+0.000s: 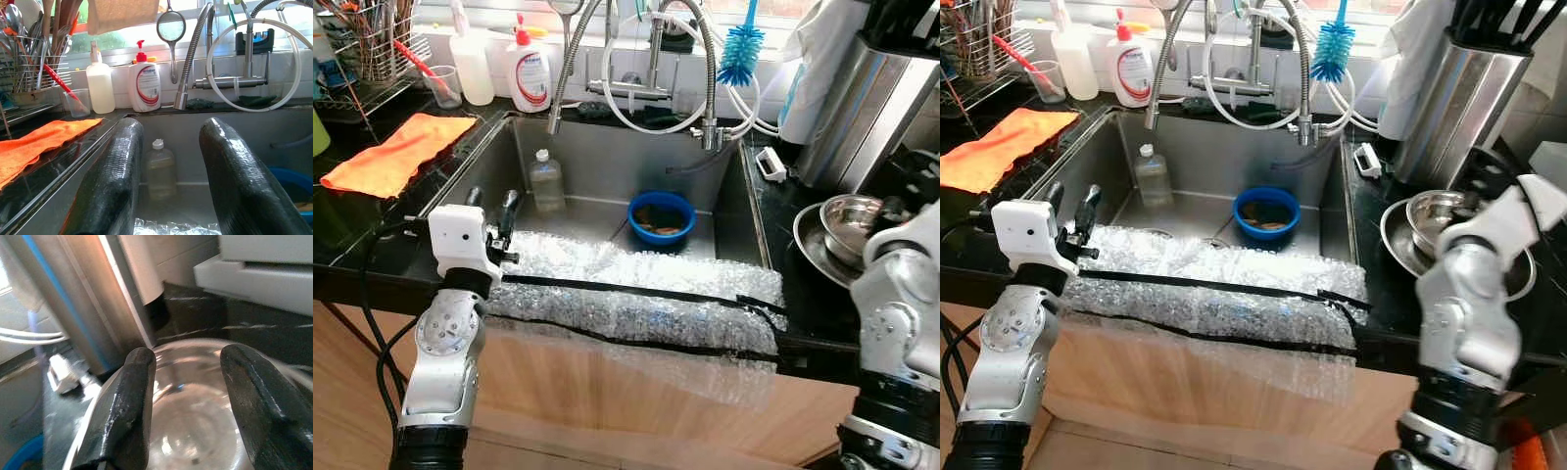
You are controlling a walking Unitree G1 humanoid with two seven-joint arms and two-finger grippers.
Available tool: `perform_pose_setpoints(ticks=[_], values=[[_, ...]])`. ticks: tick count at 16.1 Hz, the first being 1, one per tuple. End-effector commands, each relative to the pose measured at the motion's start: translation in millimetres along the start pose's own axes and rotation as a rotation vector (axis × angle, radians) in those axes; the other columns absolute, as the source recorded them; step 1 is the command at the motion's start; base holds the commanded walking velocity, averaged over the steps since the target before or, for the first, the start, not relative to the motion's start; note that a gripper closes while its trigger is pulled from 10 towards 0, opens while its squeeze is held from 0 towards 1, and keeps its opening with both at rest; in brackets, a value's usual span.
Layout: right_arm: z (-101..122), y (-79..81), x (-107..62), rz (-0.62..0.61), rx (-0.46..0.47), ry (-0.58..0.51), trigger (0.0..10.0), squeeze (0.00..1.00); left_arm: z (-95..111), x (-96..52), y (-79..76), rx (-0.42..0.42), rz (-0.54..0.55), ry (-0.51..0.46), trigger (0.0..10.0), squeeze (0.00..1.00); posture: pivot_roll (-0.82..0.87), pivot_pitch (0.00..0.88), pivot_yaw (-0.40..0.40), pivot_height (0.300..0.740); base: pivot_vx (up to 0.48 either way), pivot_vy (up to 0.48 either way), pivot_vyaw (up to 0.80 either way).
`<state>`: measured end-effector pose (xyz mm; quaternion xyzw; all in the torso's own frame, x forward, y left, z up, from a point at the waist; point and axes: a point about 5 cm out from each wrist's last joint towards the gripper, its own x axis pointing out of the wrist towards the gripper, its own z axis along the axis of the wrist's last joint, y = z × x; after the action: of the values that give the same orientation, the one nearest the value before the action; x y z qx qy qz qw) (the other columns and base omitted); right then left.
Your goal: Kitchen organization
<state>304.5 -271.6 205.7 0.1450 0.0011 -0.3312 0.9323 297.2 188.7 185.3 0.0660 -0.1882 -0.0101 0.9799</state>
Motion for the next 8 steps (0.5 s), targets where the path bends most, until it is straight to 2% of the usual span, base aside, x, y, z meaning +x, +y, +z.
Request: perform_pose_setpoints(ticks=[1, 5, 6, 8], values=[[14, -8.8, -1.7, -0.034, 0.0, -0.039, 10.0, 1.0, -1, -0.2, -2.6, -0.015, -0.015, 0.007, 10.0, 0.0, -0.02, 0.0, -0.036, 0.74, 0.0, 0.0, 0.0], [24, -29.8, -4.5, -0.098, -0.059, -0.035, 10.0, 1.0, -3, -0.5, -4.1, -0.016, -0.025, 0.015, 10.0, 0.0, -0.04, 0.0, -0.032, 0.74, 0.0, 0.0, 0.0], [21, -32.6, -4.5, -0.075, -0.093, -0.004, 10.0, 0.0, -3, -0.1, -5.8, -0.019, -0.031, 0.017, 10.0, 0.0, -0.04, 0.0, -0.03, 0.74, 0.0, 0.0, 0.0], [11, -38.0, -4.2, -0.062, -0.079, 0.058, 10.0, 0.0, -3, 0.8, -7.9, -0.021, -0.039, 0.018, 10.0, 0.0, -0.04, 0.0, -0.028, 0.74, 0.0, 0.0, 0.0]])
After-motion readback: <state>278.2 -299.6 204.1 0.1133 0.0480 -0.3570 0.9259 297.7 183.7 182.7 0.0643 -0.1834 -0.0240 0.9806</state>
